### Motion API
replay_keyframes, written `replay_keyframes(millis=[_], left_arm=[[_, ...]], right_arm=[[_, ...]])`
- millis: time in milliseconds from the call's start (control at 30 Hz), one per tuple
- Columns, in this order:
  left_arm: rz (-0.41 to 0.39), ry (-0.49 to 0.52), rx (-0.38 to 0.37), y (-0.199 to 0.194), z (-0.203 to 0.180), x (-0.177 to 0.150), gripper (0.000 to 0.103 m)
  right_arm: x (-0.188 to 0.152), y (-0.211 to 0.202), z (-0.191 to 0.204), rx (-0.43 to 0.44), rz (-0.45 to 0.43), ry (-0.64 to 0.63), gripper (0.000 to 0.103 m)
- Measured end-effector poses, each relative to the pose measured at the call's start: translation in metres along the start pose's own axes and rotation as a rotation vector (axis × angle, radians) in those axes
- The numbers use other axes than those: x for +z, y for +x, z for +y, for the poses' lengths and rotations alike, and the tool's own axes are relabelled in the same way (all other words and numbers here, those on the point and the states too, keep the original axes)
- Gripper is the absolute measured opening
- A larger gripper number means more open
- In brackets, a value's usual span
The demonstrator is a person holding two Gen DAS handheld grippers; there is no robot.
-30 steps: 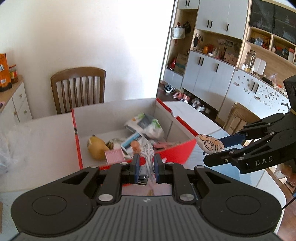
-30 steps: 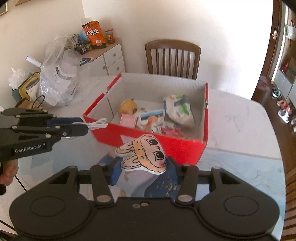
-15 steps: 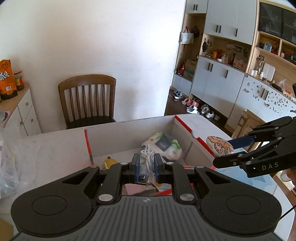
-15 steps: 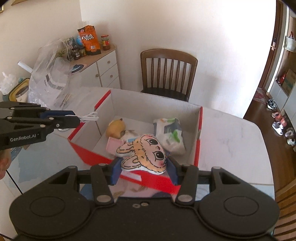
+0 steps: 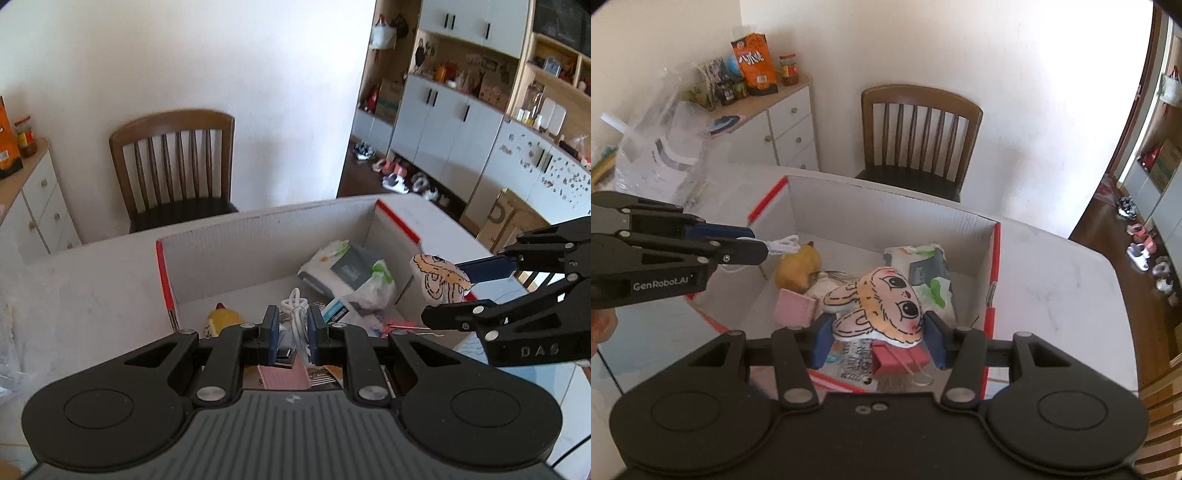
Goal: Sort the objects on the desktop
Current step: 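Lift the cable and bunny cushion and carry both over the red box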
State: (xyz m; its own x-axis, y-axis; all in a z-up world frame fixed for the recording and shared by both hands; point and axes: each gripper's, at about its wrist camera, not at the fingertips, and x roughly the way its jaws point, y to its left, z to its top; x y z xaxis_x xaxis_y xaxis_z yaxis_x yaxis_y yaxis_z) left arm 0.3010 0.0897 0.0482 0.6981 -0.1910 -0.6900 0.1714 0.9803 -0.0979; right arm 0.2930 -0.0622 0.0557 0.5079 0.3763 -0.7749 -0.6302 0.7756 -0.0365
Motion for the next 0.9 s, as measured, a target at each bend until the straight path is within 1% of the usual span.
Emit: replay_keyframes(millis=[100, 200, 333, 467, 633, 900], left_arm=[[0.022, 0.016, 0.011, 0.012, 0.000, -0.001, 0.015], [0.028, 0.031, 0.020, 0.019, -0.002, 0.000, 0.015], [0.053, 0.042, 0.030, 0.033, -0.003, 0.001, 0.015], [0.085, 0.064, 0.047, 0.047, -0.001, 0.000, 0.015], [0.121, 0.055, 0.056, 0.061, 0.006, -0.003, 0.015], [0.161, 0.036, 0.065, 0.077, 0.014, -0.007, 0.015]], right_arm=[[-0.002, 0.014, 0.000, -0.004, 0.024, 0.017, 0.050], [-0.003, 0.026, 0.000, -0.010, 0.033, 0.029, 0.050], [-0.001, 0.039, 0.001, -0.007, 0.045, 0.044, 0.050], [-0.001, 0.053, 0.007, 0.002, 0.077, 0.043, 0.050], [-0.002, 0.064, 0.012, 0.011, 0.103, 0.032, 0.050], [-0.001, 0.075, 0.009, 0.014, 0.123, 0.047, 0.050]])
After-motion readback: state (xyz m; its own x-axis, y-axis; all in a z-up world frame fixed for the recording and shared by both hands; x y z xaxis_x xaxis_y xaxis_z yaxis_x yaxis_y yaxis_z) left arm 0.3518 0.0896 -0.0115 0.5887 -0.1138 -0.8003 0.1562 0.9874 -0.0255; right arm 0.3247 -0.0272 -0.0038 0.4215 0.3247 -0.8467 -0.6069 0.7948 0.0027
